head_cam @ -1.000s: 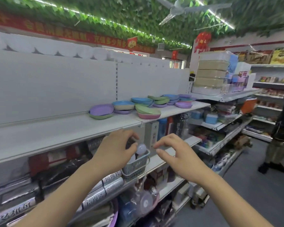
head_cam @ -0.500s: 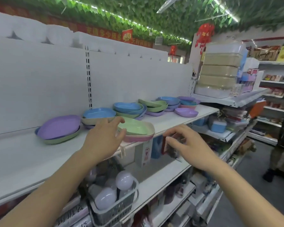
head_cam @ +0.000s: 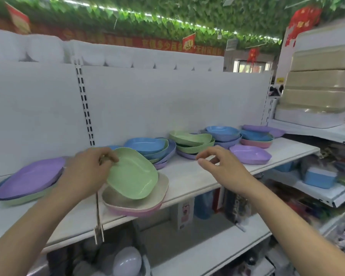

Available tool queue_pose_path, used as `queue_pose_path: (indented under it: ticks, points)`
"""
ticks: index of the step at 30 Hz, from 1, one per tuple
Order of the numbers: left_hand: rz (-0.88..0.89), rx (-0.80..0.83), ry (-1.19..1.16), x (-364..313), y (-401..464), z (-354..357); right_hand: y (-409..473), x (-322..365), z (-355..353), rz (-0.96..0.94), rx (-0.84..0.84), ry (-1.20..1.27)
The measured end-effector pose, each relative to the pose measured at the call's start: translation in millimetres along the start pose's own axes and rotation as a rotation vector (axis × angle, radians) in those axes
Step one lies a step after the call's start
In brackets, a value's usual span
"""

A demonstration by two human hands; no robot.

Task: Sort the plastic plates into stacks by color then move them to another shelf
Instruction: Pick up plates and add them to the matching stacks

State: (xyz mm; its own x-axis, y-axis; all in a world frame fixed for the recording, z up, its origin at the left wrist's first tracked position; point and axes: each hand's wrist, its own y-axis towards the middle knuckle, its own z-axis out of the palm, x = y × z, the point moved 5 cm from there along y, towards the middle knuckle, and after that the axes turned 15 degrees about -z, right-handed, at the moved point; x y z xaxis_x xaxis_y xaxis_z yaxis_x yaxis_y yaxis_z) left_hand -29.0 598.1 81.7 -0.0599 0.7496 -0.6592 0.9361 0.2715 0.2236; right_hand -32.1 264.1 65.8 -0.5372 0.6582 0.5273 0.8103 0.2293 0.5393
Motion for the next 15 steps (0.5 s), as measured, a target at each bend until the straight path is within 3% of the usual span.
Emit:
queue_pose_path:
  ticks: [6, 10, 15]
  points:
    - [-0.165, 0.057, -0.358, -47.5, -11.3, -0.6, 76.1, -44.6, 7.9, -0.003, -0.005, -0.140]
    - [-0.122, 0.088, -0.354, -65.3, -12.9, 15.5, 112.4, -51.0, 34.4, -0.050, 0.154, -0.307]
    - [-0.120, 0.168, -0.347, -73.1, -3.2, 34.9, 129.7, -68.6, 49.3, 0.004, 0.180, -0.383]
